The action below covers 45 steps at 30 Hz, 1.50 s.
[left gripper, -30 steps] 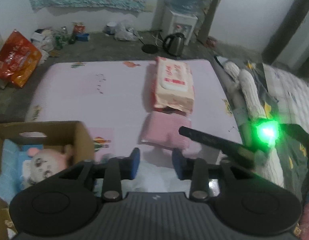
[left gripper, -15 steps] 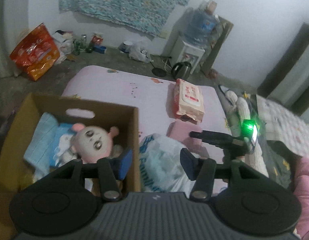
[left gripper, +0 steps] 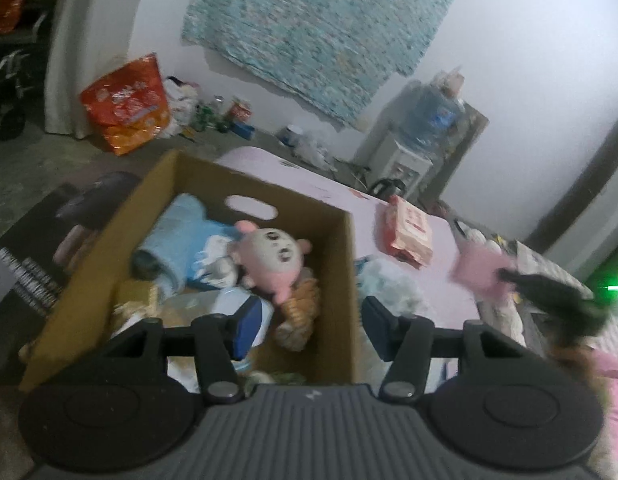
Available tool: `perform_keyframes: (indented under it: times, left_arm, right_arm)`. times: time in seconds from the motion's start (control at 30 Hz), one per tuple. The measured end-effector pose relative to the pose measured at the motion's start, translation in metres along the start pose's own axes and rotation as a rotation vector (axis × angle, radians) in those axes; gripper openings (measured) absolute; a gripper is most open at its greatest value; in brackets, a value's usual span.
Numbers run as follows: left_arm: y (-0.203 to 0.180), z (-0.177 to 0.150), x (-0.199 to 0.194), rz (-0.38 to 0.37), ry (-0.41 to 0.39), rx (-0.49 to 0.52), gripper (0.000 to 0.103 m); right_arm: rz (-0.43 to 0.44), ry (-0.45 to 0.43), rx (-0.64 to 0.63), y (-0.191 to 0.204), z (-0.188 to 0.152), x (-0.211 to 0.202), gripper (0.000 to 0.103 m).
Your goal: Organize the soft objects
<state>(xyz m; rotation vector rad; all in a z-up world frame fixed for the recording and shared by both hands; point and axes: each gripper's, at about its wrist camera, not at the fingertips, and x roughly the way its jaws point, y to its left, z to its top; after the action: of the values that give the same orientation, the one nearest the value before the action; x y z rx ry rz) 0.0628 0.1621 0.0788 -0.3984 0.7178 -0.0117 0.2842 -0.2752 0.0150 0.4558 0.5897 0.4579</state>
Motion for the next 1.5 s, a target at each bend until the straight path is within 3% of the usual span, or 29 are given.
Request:
perform_keyframes:
  times: [0.1, 0.2, 0.3, 0.4, 0.53, 0.7, 0.9, 0.97, 1.03, 1.1, 1.2, 1.37, 1.5]
  left_arm:
    - [0.021, -0.015, -0.012, 0.020, -0.039, -0.033, 0.058]
    - [0.039, -0.030, -0.020, 0.069, -0.076, -0.050, 0.059]
    - [0.054, -0.044, -0.028, 0.104, -0.096, -0.066, 0.061]
    - [0.073, -0.055, -0.039, 0.114, -0.122, -0.110, 0.061]
    - [0.092, -0.063, -0.051, 0.144, -0.156, -0.140, 0.062]
    - [0.107, -0.068, -0.056, 0.156, -0.150, -0.150, 0.062]
    - [0.115, -0.075, -0.051, 0.136, -0.132, -0.160, 0.063]
    - [0.114, -0.078, -0.050, 0.128, -0.124, -0.159, 0.064]
    - [0.114, -0.080, -0.049, 0.122, -0.120, -0.157, 0.065]
    - [0.113, -0.081, -0.049, 0.121, -0.120, -0.150, 0.070]
    - [0.111, -0.084, -0.050, 0.125, -0.122, -0.137, 0.080]
    - [0.100, -0.088, -0.054, 0.135, -0.134, -0.094, 0.092]
    - [0.086, -0.093, -0.058, 0.174, -0.150, -0.023, 0.099]
  right_arm:
    - [0.115, 0.000, -0.087, 0.049, 0.001, -0.041, 0.029]
    - [0.237, 0.072, -0.189, 0.107, -0.006, -0.055, 0.029]
    - [0.328, 0.218, -0.255, 0.159, -0.025, -0.036, 0.029]
    - [0.388, 0.420, -0.315, 0.204, -0.055, 0.004, 0.029]
    - [0.361, 0.613, -0.532, 0.258, -0.096, 0.050, 0.030]
    - [0.333, 0.799, -0.717, 0.301, -0.138, 0.088, 0.030]
    - [0.271, 0.966, -0.883, 0.322, -0.190, 0.111, 0.032]
    - [0.220, 0.978, -0.935, 0.323, -0.200, 0.115, 0.034]
    - [0.172, 0.992, -0.935, 0.321, -0.202, 0.116, 0.048]
    - [0.180, 0.977, -0.901, 0.321, -0.194, 0.116, 0.065]
    - [0.218, 0.905, -0.846, 0.322, -0.173, 0.101, 0.080]
    - [0.248, 0.762, -0.719, 0.313, -0.138, 0.081, 0.082]
    - [0.301, 0.581, -0.594, 0.295, -0.119, 0.044, 0.083]
